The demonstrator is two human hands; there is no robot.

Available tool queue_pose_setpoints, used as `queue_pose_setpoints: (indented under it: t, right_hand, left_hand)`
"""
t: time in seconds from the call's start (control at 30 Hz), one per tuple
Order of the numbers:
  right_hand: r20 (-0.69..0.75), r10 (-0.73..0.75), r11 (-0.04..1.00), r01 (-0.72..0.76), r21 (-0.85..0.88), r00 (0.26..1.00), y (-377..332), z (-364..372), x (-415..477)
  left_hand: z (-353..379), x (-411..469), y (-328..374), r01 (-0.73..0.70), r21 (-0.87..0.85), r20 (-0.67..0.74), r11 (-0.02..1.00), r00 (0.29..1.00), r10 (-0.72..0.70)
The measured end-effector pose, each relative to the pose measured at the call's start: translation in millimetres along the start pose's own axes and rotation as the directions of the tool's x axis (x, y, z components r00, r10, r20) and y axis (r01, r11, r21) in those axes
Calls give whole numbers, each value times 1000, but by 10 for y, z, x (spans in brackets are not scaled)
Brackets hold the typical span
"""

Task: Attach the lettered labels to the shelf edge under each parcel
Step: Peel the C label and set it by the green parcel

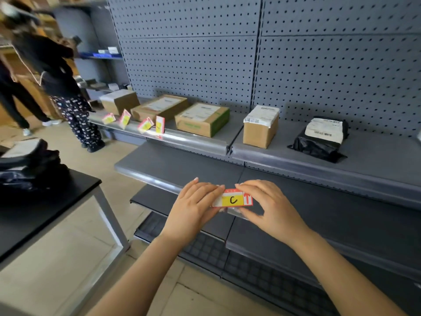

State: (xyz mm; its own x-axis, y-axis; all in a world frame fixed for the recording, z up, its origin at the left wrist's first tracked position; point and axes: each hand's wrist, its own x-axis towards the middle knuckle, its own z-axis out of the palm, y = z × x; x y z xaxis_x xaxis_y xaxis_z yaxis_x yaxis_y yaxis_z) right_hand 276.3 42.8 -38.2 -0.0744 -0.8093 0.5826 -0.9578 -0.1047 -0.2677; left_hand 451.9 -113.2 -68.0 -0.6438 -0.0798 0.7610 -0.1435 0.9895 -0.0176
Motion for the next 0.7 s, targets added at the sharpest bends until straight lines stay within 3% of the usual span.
queue_pose_setpoints:
  t: [0.33, 0.7]
  right_hand:
    - [24, -119, 993, 120, -15, 993, -260, 417, 1151]
    - [-16, -138, 990, 138, -16, 990, 339, 980, 2308]
  left_hand:
    - [-400, 77, -1000, 63, 43, -66, 997, 996, -60]
    - [-20, 622, -2217, 41, 90, -22, 995, 999, -39]
